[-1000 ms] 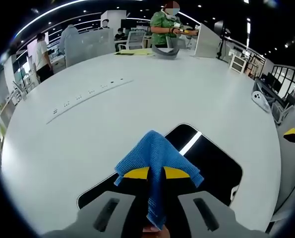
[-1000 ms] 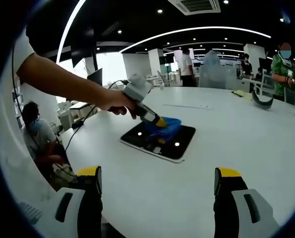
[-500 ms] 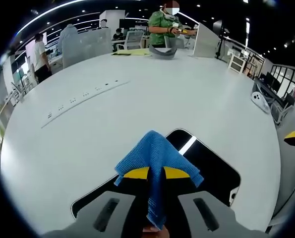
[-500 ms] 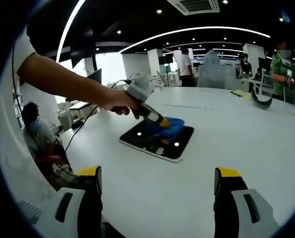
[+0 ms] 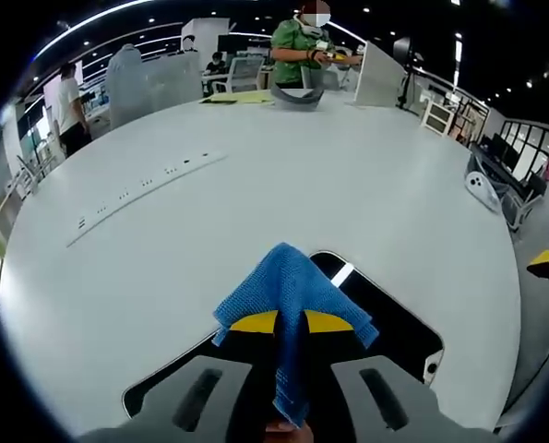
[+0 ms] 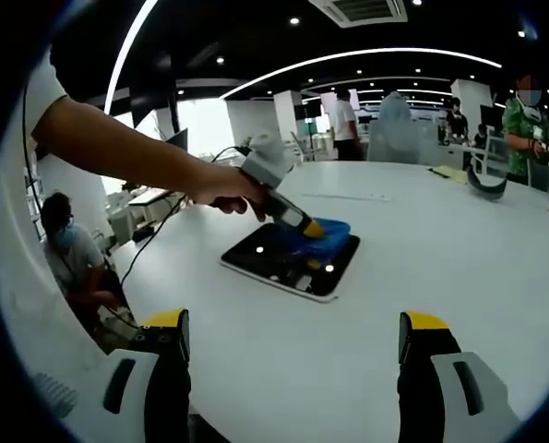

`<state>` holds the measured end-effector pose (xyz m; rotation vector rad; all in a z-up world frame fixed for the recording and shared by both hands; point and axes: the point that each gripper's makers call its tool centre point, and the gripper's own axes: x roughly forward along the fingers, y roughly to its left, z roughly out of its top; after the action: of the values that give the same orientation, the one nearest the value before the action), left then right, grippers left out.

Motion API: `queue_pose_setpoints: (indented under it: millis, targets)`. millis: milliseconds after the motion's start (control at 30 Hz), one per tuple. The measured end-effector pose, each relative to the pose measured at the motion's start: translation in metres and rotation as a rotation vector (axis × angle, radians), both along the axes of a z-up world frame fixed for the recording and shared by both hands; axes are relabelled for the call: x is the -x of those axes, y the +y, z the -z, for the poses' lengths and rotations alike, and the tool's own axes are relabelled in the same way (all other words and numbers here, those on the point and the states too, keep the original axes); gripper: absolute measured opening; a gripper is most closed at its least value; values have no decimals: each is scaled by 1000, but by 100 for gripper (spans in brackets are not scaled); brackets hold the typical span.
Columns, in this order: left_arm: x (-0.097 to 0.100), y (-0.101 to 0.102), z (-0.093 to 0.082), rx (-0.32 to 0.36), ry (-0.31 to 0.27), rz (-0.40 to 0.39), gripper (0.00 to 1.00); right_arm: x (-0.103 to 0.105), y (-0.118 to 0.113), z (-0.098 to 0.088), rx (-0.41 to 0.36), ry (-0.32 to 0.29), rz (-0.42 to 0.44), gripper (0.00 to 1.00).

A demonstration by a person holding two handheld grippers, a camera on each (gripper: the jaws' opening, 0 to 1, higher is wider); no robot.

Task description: Wipe the mirror surface with the cleaning cloth until all visible marks leave the cleaned area.

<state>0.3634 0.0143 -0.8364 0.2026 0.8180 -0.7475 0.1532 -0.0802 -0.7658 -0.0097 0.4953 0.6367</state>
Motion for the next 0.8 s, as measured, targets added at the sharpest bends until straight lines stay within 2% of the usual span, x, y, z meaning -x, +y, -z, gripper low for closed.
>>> queue_pose_setpoints:
  millis: [800]
  targets:
    - [-3,-24,0,4,13,11,7,-2,-11,1,-13,2,21,94]
